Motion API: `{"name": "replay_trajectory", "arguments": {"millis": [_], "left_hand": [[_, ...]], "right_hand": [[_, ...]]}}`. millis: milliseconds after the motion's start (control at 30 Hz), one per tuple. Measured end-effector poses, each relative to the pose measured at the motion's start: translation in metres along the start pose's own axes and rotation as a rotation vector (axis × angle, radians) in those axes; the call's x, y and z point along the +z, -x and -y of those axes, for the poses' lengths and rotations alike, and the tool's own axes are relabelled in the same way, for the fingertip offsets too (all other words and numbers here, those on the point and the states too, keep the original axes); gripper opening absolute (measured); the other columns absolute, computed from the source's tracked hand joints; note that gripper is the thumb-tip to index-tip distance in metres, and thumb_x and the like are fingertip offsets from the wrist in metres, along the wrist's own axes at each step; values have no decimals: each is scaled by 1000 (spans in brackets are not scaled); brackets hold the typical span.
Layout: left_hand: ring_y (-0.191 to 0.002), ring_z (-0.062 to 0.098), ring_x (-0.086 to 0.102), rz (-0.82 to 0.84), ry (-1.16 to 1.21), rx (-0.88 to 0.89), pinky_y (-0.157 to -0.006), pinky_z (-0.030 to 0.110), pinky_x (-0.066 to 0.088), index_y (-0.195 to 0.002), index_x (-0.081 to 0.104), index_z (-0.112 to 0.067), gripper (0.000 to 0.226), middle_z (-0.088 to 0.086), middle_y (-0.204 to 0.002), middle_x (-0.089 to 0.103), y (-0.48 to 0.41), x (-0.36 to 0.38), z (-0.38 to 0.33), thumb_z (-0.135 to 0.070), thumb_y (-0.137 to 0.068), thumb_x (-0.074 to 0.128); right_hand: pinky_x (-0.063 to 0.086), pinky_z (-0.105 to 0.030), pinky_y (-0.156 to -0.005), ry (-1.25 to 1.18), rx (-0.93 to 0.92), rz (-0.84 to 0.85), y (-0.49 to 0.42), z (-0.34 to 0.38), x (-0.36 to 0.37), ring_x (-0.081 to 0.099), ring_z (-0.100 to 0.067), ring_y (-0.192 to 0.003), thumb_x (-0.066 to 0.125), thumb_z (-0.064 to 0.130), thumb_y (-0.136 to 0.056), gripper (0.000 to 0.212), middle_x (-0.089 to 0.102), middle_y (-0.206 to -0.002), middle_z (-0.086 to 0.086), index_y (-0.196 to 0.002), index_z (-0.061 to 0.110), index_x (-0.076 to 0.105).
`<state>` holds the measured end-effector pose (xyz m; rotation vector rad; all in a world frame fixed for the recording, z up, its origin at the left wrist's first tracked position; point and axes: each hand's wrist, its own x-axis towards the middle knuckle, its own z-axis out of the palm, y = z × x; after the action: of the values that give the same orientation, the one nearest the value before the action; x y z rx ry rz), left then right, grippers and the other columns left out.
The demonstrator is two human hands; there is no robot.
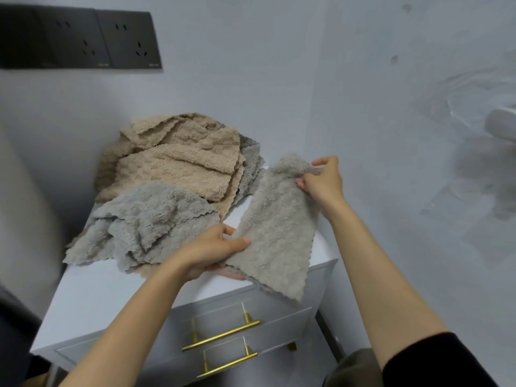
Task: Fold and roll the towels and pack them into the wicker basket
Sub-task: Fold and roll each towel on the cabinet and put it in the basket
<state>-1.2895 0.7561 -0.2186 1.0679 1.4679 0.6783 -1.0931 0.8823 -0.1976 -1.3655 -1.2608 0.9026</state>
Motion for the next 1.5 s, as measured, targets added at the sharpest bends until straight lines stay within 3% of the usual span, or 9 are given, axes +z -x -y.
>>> {"name": "replay_trajectory", "arguments": {"millis": [100, 233, 533, 700, 833, 933, 1067, 1267, 1500], "left_hand": [[-55, 16, 65, 22, 83, -7, -66, 35, 61, -134, 34, -10, 55, 11, -95, 59, -2, 5, 1, -14, -89, 65], [-62, 20, 69, -61, -107, 72, -61, 27, 59, -146, 23, -19, 74, 10, -107, 55, -3, 3, 4, -20, -87, 68], [-45, 7, 59, -170, -487, 298, -43, 19, 44, -147, 21, -21, 66, -3, -59, 66, 11, 3, 16, -36, -94, 56], [-51, 13, 63, -124, -378, 338, -42, 21, 42, -145, 26, -31, 57, 3, -71, 73, 18, 4, 20, -28, -96, 55], [-46, 13, 59, -97, -306, 353, -39, 17, 36, -139, 40, -35, 45, 4, -73, 74, 17, 7, 25, -25, -97, 52], [-45, 11, 56, -89, -276, 368, -40, 13, 36, -130, 55, -33, 33, 5, -69, 72, 17, 7, 28, -25, -98, 52], [-53, 5, 52, -131, -566, 464, -52, 18, 43, -120, 65, -34, 28, -9, -66, 67, 15, 2, 35, -26, -97, 51], [-81, 2, 44, -181, -1095, 529, -66, 21, 41, -133, 43, -50, 62, -13, -97, 42, 24, -3, 42, -67, -77, 60], [-99, 1, 39, -266, -1060, 690, -76, 30, 49, -123, 59, -44, 50, -16, -110, 38, 17, 2, 46, -67, -78, 56]], "right_hand": [[42, -47, -104, 79, -101, 134, -6, -4, 11, 51, -22, -119, 47, 3, -92, 40, 48, -124, 0, -124, 26, 41], [39, -44, -109, 233, -139, 261, 1, -13, 8, 41, -20, -133, 42, 0, -94, 50, 34, -148, 0, -137, 26, 41], [39, -22, -79, 536, -286, 499, 65, 2, -19, 51, -7, -86, 57, 10, -90, 28, 54, -114, 0, -116, 17, 55], [38, -23, -87, 802, -375, 776, 109, -14, -34, 43, -12, -102, 73, 29, -78, 40, 48, -112, 2, -109, 23, 48], [41, -32, -85, 1109, -634, 624, 138, -37, -34, 37, -17, -102, 76, 45, -67, 63, 39, -114, 2, -112, 22, 38], [42, -31, -71, 1253, -803, 481, 147, -57, -28, 49, -23, -91, 79, 36, -58, 64, 49, -109, -4, -105, 17, 40], [46, -30, -62, 1153, -874, 402, 145, -63, -32, 54, -24, -79, 74, 4, -62, 45, 55, -101, -6, -99, 14, 50], [47, -39, -85, 912, -661, 467, 142, -61, -60, 52, -20, -112, 41, 19, -99, 26, 57, -124, 0, -122, 16, 52], [46, -35, -81, 671, -440, 505, 128, -52, -76, 58, -18, -85, 47, 22, -99, 24, 68, -91, -8, -97, 8, 66]]}}
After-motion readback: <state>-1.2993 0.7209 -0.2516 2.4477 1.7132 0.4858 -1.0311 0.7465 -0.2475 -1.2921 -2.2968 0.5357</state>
